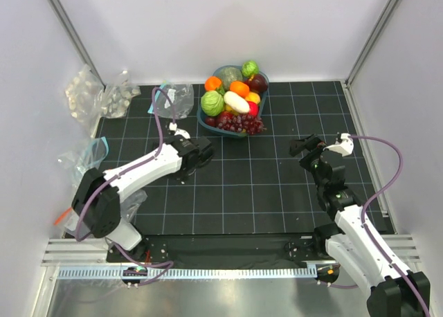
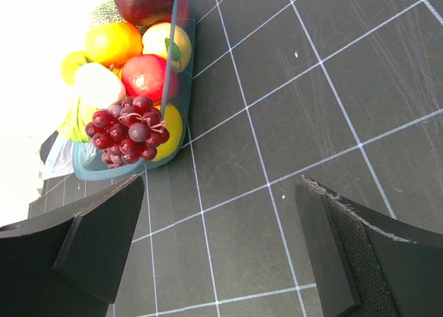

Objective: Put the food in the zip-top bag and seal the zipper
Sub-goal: Pick up the zipper food storage bag at the corner of the board.

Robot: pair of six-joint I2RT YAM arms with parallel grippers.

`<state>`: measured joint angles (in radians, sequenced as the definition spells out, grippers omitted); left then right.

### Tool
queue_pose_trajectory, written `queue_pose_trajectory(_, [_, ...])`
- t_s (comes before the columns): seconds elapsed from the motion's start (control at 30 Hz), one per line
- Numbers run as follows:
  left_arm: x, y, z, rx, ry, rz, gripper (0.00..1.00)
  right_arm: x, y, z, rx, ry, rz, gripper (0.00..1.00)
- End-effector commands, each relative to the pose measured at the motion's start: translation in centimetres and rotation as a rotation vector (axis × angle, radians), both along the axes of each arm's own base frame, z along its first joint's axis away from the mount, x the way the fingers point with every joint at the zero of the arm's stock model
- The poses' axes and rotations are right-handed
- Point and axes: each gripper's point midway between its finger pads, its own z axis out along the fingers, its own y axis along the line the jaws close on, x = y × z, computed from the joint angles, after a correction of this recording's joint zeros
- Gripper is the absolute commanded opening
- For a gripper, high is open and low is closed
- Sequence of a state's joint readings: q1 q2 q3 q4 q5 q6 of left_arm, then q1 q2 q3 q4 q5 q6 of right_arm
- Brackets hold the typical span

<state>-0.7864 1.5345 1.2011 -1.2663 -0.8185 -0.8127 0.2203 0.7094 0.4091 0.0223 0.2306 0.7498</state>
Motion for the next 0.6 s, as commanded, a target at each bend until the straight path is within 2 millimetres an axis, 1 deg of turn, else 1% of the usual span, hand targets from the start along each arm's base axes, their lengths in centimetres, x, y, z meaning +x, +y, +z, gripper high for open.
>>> queue_pose_trajectory(0.0, [-1.9,3.3,0.3,0.123,0.089,0.071,1.0,0.4,0.3,1.0,-0.005,-0.044,0.019,1.0])
queue_pose_trajectory(0.13, [-1.5,4.4,-0.4,0.138,0.121,0.122,1.0,0.5,0.5,0.9,-0.003,-0.038,0.026,1.0])
queue_pose_trajectory(0.4, [-1.7,6.2,-3.2,0.224,0.325,0.179,1.0,0.5,0.4,1.0,-0.005,-0.041,0.024,1.0])
queue_pose_trajectory(0.5, [-1.5,6.7,-3.9,0.253,0.354,0.197,1.0,0.5,0.5,1.2,-0.003,-0.044,0.028,1.0])
queue_pose_trajectory(0.57, [-1.6,7.9,-4.2,0.264,0.386,0.246,1.0,0.4,0.5,1.1,-0.005,-0.042,0.03,1.0])
